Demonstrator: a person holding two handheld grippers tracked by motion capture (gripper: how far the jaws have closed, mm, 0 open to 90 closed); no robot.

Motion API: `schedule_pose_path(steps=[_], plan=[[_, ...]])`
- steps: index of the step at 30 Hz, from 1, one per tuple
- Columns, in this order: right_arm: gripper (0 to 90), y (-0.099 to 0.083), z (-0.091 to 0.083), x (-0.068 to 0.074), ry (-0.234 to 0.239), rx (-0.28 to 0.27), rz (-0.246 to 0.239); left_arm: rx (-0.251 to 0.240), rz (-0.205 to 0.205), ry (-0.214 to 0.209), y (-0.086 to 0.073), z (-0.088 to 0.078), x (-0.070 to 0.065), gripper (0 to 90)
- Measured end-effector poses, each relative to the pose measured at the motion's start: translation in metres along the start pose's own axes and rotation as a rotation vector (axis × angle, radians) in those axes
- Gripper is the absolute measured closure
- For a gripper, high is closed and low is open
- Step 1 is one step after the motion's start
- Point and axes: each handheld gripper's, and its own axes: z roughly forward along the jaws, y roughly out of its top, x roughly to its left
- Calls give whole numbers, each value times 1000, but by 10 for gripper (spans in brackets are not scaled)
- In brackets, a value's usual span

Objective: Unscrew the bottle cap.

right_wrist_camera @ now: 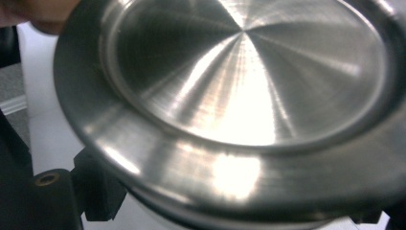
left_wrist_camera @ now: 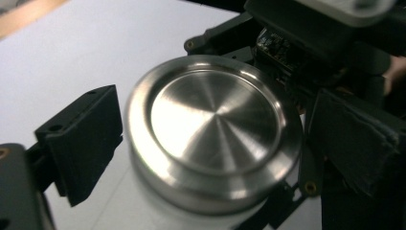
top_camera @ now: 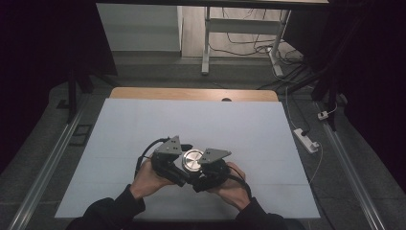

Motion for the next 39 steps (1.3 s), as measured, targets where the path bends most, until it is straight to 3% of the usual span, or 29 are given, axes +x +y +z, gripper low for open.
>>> schedule_pose_path(steps=[6,8,10,14,16,20,26,30,39], plan=[[151,1,-4,0,92,-9,-46,33,142,-104,-3,-17,5,55],[151,2,-3,3,131,-5,-70,54,172,-144,-4,-17,4,62],[151,3,-2,8,173,-2,-84,82,205,-148,-4,-14,0,66],[151,3,0,15,214,17,-154,92,226,-201,-5,-10,-3,150],[151,3,0,18,217,22,-157,87,224,-200,-5,-9,-4,185],[152,4,-1,15,189,14,-134,75,187,-127,-3,-9,-6,193],[152,3,-2,7,117,-1,-49,5,83,-18,3,-8,-8,195],[152,2,-1,5,99,-7,-23,-11,59,-15,3,-11,-7,195],[151,1,-3,0,69,-17,-9,-12,65,-18,5,-18,-8,195]])
